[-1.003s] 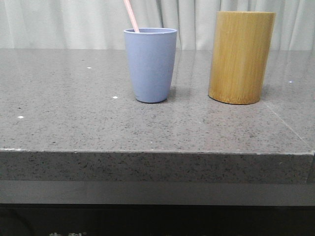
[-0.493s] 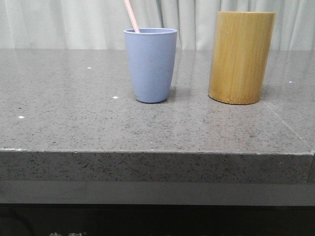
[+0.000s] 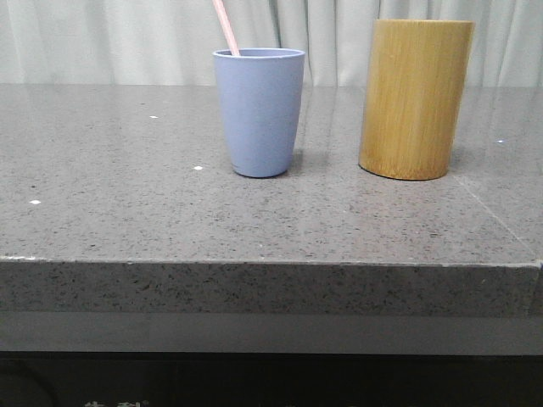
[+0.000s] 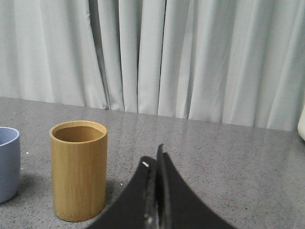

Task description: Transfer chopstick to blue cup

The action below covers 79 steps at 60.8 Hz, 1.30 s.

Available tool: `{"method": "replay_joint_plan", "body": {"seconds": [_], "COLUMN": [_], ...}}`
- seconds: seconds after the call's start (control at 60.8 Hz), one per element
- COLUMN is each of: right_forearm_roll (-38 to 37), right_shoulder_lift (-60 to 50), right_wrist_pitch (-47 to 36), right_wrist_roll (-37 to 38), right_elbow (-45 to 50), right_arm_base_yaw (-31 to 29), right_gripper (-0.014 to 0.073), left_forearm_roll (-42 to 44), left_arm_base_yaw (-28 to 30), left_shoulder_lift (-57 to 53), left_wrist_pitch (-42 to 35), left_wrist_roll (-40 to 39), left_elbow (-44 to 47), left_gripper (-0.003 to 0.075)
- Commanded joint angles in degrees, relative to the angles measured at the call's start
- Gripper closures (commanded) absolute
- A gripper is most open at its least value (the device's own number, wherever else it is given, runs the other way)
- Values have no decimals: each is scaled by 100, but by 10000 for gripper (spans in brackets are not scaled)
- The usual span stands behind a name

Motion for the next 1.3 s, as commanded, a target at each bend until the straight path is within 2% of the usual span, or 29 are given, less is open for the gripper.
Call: {"method": "replay_joint_plan", "body": {"seconds": [0.0,0.658,0.839,1.085,1.283], "right_forearm_roll": [-86,-91,-64,430,550], "right_shoulder_lift": [57,57,57,-251,-918], "right_wrist_pitch": [-467,-482,-525,-606,-405], "right_wrist_roll": [-40,-40,-40,-40,-40], "right_elbow": [-139,-114,526,1822,2141], "right_arm_base_yaw": [-26,-26,-37,-284,-433], "right_gripper": [711,711,711,711,711], "left_forearm_roll": [-66,-66,-66,-66,-66], "left_arm_base_yaw": [8,8,8,8,8], "left_shoulder_lift": [-142,-142,-142,-142,-142], "left_wrist_pitch": [-501,-501,-501,-501,-501], "left_wrist_roll": [-53,-53,-53,-53,-53], "left_elbow": [47,47,47,47,47], "left_gripper": [739,739,739,739,739]}}
